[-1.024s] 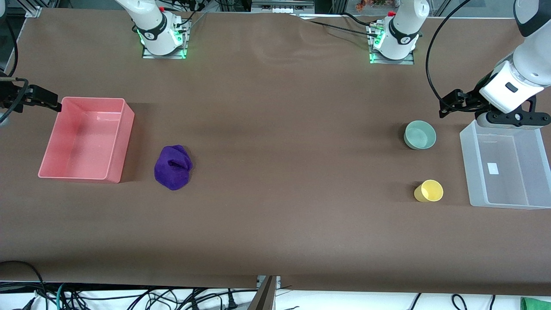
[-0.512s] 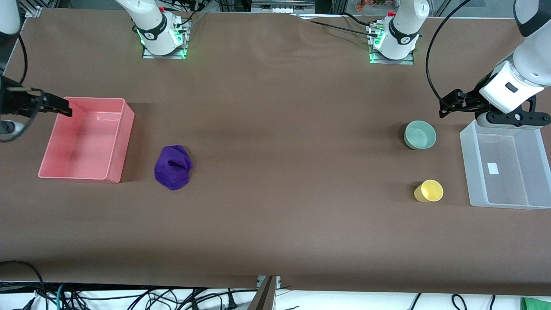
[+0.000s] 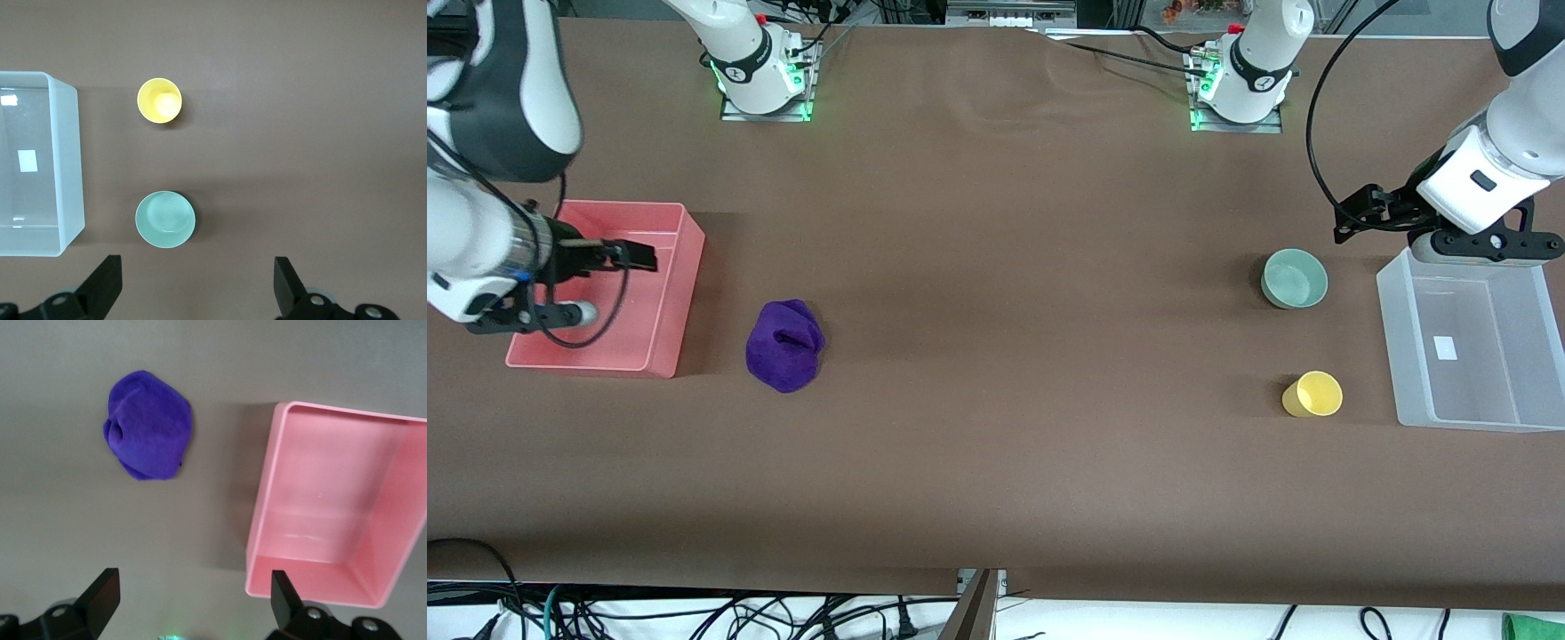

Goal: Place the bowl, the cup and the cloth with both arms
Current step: 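Reach the right gripper to the purple cloth while the left gripper reaches the bowl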

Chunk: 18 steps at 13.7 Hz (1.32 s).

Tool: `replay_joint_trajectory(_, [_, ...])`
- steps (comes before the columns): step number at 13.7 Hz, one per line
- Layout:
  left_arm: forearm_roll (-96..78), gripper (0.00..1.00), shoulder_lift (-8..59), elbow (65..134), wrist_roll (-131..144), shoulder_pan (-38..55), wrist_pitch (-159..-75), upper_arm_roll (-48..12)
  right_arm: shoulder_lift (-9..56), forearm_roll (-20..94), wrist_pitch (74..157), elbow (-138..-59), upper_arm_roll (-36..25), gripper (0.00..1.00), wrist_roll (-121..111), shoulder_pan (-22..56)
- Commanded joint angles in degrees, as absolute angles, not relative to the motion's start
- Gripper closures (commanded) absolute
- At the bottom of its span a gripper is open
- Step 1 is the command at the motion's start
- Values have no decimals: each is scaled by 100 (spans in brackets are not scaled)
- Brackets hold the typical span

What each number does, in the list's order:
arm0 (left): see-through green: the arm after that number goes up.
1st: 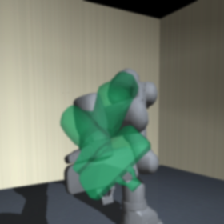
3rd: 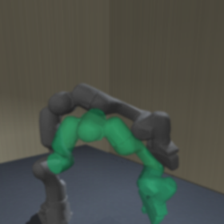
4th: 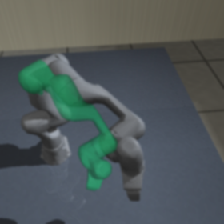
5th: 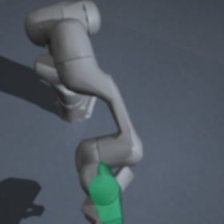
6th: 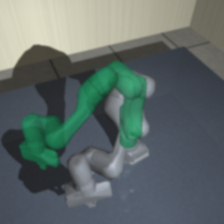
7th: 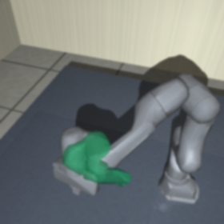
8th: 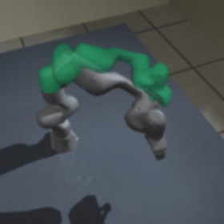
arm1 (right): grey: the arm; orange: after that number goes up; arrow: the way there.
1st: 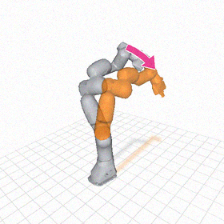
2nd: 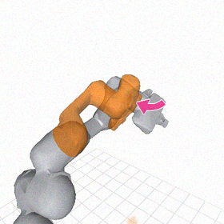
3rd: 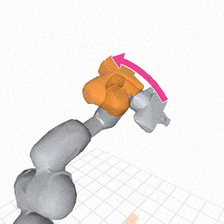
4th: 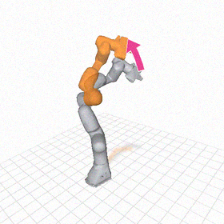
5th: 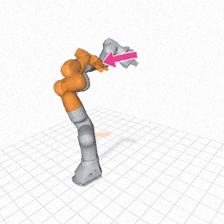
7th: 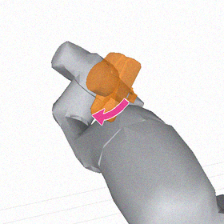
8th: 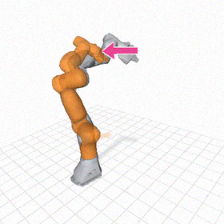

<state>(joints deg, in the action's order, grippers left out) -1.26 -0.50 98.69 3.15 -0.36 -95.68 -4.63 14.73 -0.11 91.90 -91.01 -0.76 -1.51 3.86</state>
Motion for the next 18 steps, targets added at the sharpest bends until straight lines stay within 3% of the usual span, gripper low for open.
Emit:
replay_joint_trajectory(1, [-237,0,-70,9853,343,18,-9501,-422,1336,62,10016,-9946,114,0,62,378])
replay_joint_trajectory(5, [-237,0,105,9861,378,-70,-9588,-404,1449,53,11756,-11107,456,0,764,387])
replay_joint_trajectory(12, [25,0,1458,9966,-1010,-255,-9702,-404,2161,44,13752,-11952,633,0,949,544])
replay_joint_trajectory(15, [605,1,1380,10650,-1982,-342,-9948,-422,2557,27,14299,-12015,633,0,1142,624])
replay_joint_trajectory(16, [624,1,1310,10879,-2343,-412,-10097,-413,2584,26,14343,-12015,633,13,1143,641])
replay_joint_trajectory(17, [650,2,1240,11159,-2712,-439,-10351,-422,2584,35,14326,-12006,633,59,1134,642])
replay_joint_trajectory(18, [824,2,1152,11467,-3151,-431,-10719,-431,2584,35,14300,-11980,633,100,1142,642])
